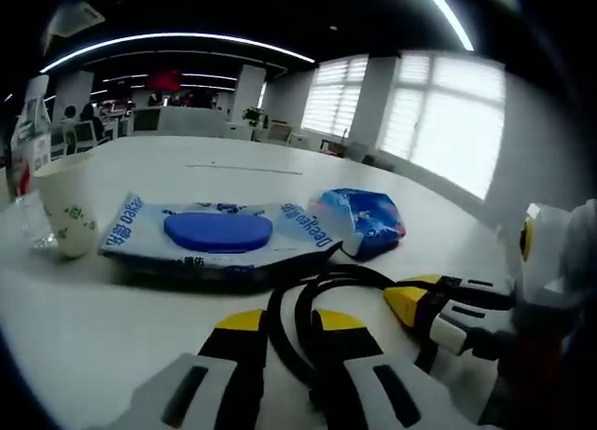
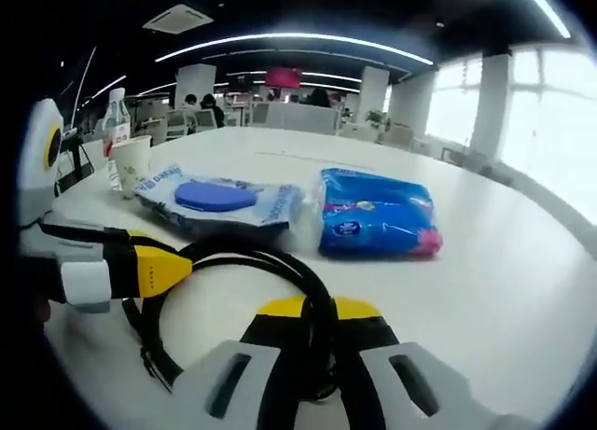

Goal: Arrange the tabletop items into an orderly group along one side of the table until the central work area is clear of visible clutter.

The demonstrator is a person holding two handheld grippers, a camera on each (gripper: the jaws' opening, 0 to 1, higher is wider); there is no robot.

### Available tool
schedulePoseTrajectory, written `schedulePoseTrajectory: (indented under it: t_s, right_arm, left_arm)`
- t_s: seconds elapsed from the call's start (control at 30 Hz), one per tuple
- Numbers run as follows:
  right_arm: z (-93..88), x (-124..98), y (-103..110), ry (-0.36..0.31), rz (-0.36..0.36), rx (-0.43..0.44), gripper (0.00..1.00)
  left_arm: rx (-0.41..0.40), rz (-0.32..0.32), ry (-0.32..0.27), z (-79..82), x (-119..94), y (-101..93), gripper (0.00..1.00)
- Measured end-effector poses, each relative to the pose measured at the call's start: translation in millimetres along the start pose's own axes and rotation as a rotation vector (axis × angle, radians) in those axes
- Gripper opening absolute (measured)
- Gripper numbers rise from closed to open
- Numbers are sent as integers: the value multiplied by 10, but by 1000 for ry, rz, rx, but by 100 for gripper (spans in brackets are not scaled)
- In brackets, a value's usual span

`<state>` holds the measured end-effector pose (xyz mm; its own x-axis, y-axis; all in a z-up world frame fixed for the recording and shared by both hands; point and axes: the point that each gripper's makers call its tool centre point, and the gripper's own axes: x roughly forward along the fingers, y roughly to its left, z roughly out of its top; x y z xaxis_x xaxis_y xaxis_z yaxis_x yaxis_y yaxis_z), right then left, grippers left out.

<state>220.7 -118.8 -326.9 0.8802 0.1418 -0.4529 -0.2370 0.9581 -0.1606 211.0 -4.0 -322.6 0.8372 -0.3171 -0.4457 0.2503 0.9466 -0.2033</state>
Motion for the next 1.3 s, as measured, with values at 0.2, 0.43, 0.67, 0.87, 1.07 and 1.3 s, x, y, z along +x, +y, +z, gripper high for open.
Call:
schedulePoseTrajectory:
  t_s: [0.2, 0.43, 0.67, 0.87, 1.07, 1.3]
  right_arm:
    - [49, -60, -28, -20, 30, 57, 5]
    - [130, -159, 60, -23, 96, 56, 3]
    - [72, -145, -60, 3, 83, 55, 2]
    - [48, -162, -146, 5, 49, 49, 2]
    - [31, -170, -141, 7, 36, 20, 2]
    - [-18, -183, -58, 22, 56, 3, 2]
  left_arm:
    - [-68, -39, -2, 32, -73, -23, 13]
    - [-307, -274, -39, 178, -202, -399, 0]
    - [-149, -177, -8, 17, -194, -261, 0]
    - [-21, -85, 8, 15, -239, -83, 8]
    - [-26, -84, 45, -26, -170, -122, 20]
    - [32, -82, 106, -140, -92, -263, 36]
